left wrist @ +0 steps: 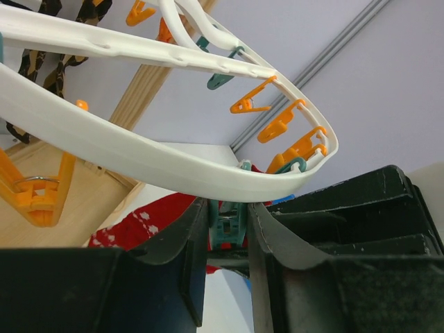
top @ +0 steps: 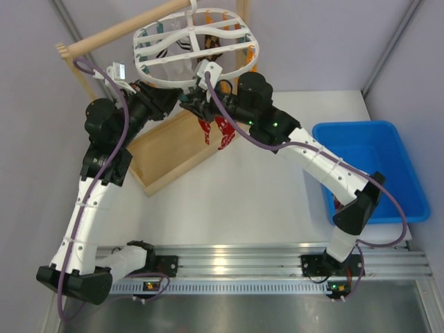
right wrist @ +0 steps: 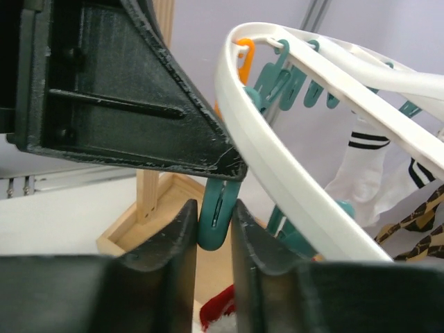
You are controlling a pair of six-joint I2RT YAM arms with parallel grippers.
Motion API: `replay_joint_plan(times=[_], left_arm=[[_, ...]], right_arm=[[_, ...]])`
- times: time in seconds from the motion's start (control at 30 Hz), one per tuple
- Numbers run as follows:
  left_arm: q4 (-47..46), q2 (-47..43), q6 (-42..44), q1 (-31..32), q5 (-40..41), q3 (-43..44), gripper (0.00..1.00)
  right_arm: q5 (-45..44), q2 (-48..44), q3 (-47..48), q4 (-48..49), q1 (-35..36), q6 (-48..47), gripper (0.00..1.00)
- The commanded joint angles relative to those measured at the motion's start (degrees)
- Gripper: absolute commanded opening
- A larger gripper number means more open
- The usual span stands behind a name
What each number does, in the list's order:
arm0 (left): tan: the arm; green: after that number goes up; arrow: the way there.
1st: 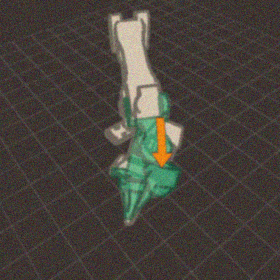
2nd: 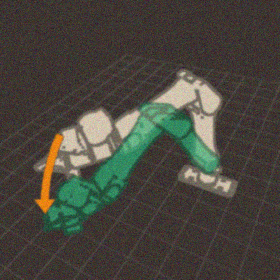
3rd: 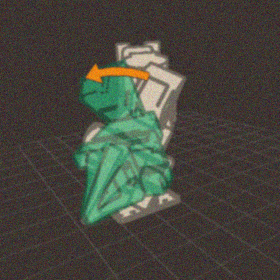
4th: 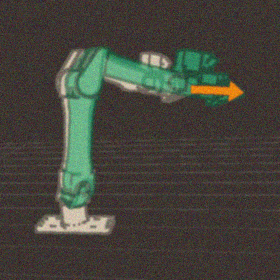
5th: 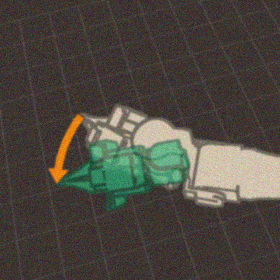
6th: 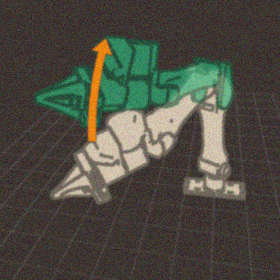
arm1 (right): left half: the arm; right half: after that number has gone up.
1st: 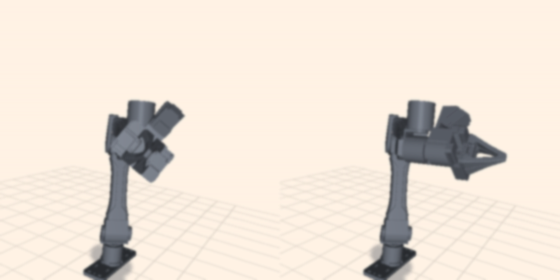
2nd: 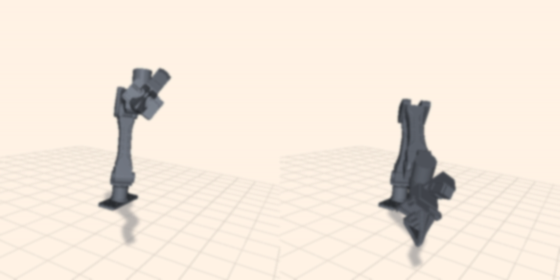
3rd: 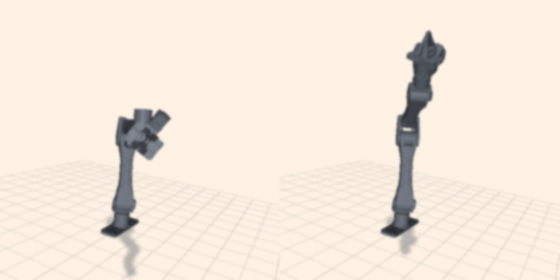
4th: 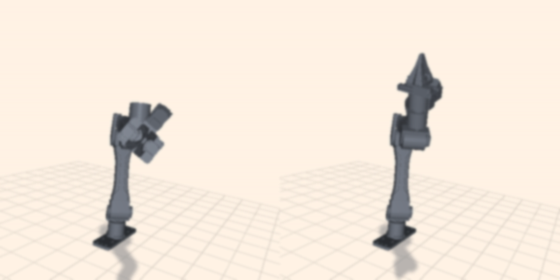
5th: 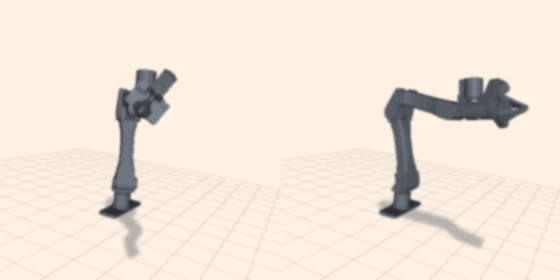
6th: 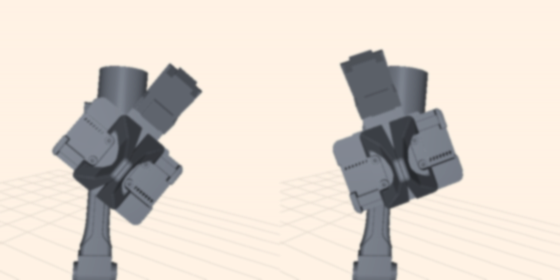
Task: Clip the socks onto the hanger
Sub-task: Open the clamp at the hanger.
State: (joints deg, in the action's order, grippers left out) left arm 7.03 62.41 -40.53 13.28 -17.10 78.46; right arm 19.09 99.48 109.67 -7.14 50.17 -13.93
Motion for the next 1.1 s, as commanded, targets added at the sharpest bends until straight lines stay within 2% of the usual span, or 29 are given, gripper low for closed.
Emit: replay_joint_plan(times=[0.0,0.03,0.07,0.17,0.2,0.3,0.4,0.5,0.53,0.63,0.7,0.73,0.77,0.8,0.83,0.93,1.07], left_arm=[[-1.93,-0.19,-0.07,0.08,-0.91,0.03,0.05],[-1.49,-0.27,0.02,0.08,-0.65,0.12,0.07],[-1.58,-0.45,0.28,-0.01,-0.39,0.12,0.18],[-0.61,-1.15,1.24,0.08,0.49,-0.06,0.29],[-0.52,-1.24,1.68,0.08,1.1,-0.41,0.37],[0.0,-1.77,2.21,-0.01,2.6,-0.76,0.46],[0.0,-1.24,2.48,-0.01,3.04,-0.24,0.48],[-0.17,-0.63,2.48,-0.01,3.39,0.64,0.41],[-0.17,-0.36,2.48,-0.01,3.39,0.91,0.34],[-0.61,0.25,2.48,-0.01,3.57,1.26,0.22],[-0.87,0.6,1.78,-0.01,3.57,1.35,0.09],[-1.05,0.69,1.69,-0.01,3.39,1.35,0.05],[-1.22,0.78,1.43,-0.01,3.22,1.18,0.0],[-1.57,0.87,0.99,-0.01,2.87,0.83,0.0],[-1.66,0.87,0.9,-0.01,2.95,0.73,0.0],[-1.75,0.87,0.81,-0.01,2.69,0.38,0.0],[-2.1,0.87,1.16,-0.01,2.6,-0.14,0.0]], right_arm=[[-1.59,0.45,3.01,0.63,0.8,-0.92,0.15],[-2.21,0.45,3.1,0.72,0.89,-1.01,0.08],[-2.74,0.71,3.18,0.63,0.89,-0.92,0.0],[-3.8,0.36,3.27,0.46,0.8,-0.66,0.0],[-3.71,0.27,3.19,0.46,0.89,-0.66,0.0],[-3.54,0.1,3.1,0.37,0.89,-0.57,0.0],[-3.01,0.1,3.1,0.28,0.98,-0.57,0.0],[-2.74,-0.08,3.01,0.11,1.07,-0.74,0.0],[-2.48,-0.25,3.01,0.02,1.07,-0.83,0.0],[-1.34,-0.6,2.66,-0.25,1.24,-0.92,0.0],[-0.73,-1.31,1.69,-0.16,1.16,-1.01,0.01],[-0.64,-1.57,1.34,-0.16,1.24,-1.18,0.03],[-0.64,-2.18,0.99,-0.25,1.24,-1.36,0.17],[-0.72,-2.36,0.47,-0.42,1.24,-1.36,0.27],[-0.9,-2.62,0.2,-0.68,1.24,-1.27,0.44],[-0.99,-4.2,-0.15,-3.23,1.24,-1.1,0.6],[0.33,-7.62,-2.96,-8.32,0.54,-0.48,0.72]])
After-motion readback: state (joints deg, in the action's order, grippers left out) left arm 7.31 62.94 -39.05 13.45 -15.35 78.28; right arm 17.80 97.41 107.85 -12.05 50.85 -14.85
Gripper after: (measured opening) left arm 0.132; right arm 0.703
